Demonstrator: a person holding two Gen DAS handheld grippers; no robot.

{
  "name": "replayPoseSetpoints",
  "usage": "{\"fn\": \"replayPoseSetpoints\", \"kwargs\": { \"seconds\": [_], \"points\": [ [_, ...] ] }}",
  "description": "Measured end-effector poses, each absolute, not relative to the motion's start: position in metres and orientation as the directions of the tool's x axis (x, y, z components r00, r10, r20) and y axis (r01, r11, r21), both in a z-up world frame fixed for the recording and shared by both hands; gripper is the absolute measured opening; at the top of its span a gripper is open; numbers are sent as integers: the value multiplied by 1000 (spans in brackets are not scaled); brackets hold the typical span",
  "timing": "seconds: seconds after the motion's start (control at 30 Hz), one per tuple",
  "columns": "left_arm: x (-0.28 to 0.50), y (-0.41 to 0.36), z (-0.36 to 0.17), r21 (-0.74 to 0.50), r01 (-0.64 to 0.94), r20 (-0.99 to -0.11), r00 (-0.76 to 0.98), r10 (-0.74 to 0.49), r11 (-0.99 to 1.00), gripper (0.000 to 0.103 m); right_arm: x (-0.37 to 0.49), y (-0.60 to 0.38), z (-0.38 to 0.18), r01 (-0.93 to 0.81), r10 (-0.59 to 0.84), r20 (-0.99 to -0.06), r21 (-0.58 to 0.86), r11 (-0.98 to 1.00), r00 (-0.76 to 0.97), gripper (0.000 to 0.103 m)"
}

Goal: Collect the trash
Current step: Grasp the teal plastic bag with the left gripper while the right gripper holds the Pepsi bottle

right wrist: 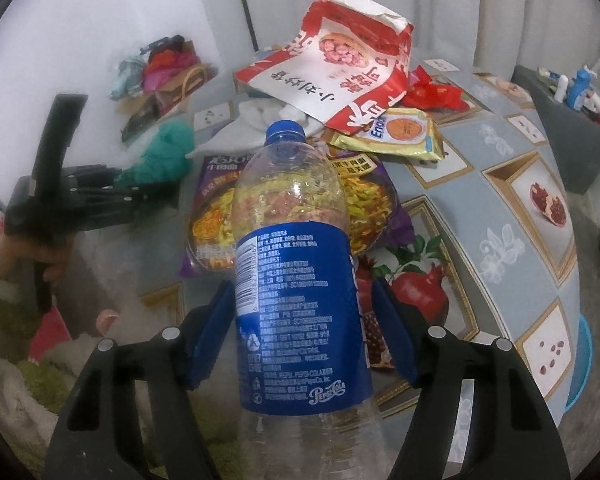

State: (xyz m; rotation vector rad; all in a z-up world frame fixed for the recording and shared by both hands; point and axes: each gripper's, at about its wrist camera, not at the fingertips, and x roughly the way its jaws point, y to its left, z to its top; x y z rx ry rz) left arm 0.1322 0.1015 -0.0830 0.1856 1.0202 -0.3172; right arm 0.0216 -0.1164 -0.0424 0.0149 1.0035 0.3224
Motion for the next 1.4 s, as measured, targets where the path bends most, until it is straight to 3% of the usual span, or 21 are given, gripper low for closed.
{"fn": "replayPoseSetpoints", "kwargs": {
  "seconds": [0.13, 0.7, 1.4],
  "points": [
    [132, 98, -82, 41, 351, -863, 484, -143, 935, 42, 23, -113, -43, -266, 275, -837, 162, 950, 472, 59],
    [124, 100, -75, 108, 336, -847, 524, -91, 935, 40, 20, -107, -38, -261, 286, -827, 176, 949, 484, 56],
    [97, 110, 21, 290, 251, -706, 708, 30, 923, 40, 0, -123, 5, -263, 349, -704, 233, 936, 619, 56]
  ]
}}
